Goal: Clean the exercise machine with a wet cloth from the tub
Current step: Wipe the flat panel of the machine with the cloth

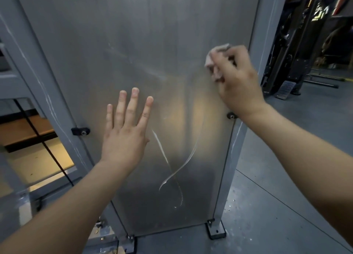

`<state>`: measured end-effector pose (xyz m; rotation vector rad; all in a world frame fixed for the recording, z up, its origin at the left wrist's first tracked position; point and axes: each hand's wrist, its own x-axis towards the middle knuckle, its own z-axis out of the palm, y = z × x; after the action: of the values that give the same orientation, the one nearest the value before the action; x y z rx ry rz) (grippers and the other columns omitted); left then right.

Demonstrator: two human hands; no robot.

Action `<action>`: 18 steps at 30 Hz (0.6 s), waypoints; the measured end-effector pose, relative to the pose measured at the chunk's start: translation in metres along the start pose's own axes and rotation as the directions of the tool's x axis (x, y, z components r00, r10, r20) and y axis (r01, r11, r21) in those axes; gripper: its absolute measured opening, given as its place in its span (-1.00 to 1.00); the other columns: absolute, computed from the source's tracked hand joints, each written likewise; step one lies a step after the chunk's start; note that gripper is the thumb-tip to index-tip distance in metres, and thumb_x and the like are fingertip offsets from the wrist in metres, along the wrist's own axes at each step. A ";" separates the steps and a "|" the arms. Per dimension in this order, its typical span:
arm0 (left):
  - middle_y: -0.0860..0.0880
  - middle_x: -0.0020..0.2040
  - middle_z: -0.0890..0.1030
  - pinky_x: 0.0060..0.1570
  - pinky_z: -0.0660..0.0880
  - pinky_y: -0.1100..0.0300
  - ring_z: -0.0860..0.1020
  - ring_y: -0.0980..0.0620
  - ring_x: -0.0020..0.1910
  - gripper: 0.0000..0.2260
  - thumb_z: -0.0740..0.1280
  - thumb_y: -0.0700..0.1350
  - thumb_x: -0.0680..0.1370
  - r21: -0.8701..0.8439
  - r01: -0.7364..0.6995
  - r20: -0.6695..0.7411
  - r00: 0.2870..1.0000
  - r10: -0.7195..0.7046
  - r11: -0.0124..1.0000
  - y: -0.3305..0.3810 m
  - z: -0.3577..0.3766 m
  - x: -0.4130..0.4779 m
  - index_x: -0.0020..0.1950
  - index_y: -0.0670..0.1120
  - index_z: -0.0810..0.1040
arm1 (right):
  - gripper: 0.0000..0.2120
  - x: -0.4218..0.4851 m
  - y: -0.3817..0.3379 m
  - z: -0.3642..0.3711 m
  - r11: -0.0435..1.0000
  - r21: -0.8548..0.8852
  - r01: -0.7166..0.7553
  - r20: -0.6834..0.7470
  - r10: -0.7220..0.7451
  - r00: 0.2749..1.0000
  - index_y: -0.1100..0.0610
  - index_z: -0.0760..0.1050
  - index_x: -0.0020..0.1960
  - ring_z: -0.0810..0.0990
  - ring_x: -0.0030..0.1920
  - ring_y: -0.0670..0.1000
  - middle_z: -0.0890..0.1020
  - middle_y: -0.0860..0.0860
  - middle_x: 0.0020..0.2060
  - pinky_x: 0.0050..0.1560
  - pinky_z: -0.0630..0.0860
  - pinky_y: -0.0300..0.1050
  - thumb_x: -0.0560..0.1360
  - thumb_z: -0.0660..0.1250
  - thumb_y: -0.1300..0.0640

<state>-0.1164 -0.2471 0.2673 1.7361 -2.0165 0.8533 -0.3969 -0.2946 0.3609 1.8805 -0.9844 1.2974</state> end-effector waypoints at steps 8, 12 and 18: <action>-0.07 0.62 -0.42 0.61 -0.10 -0.18 -0.36 -0.15 0.62 0.06 0.46 -0.12 0.50 -0.011 0.003 0.007 1.000 -0.003 1.000 -0.002 -0.004 -0.001 0.66 0.08 -0.31 | -0.74 -0.029 -0.018 0.003 0.993 0.051 0.107 0.275 -0.117 0.954 0.18 0.52 0.27 0.57 -0.02 0.11 0.56 0.11 0.09 -0.08 0.60 0.07 0.61 0.22 0.17; -0.08 0.63 -0.41 0.61 -0.07 -0.18 -0.32 -0.16 0.63 0.05 0.45 -0.14 0.48 0.007 -0.002 0.004 1.000 0.002 1.000 -0.003 -0.004 -0.003 0.66 0.07 -0.30 | -0.77 0.023 0.002 0.003 0.989 -0.040 -0.141 -0.056 0.139 0.989 0.22 0.55 0.14 0.52 -0.12 0.15 0.58 0.19 -0.04 -0.16 0.47 0.03 0.50 0.31 0.23; -0.07 0.60 -0.46 0.61 -0.11 -0.16 -0.36 -0.15 0.62 0.05 0.43 -0.14 0.49 -0.001 0.005 0.022 1.000 -0.005 1.000 -0.002 -0.005 -0.001 0.65 0.08 -0.34 | -0.86 -0.033 -0.029 0.018 0.958 -0.199 0.205 0.156 -0.175 0.972 0.06 0.61 0.09 0.58 -0.30 0.14 0.61 0.02 -0.14 -0.44 0.39 -0.05 0.56 0.33 0.11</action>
<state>-0.1147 -0.2435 0.2706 1.7573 -2.0253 0.8344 -0.3716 -0.2878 0.3219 1.8633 -0.9442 0.9228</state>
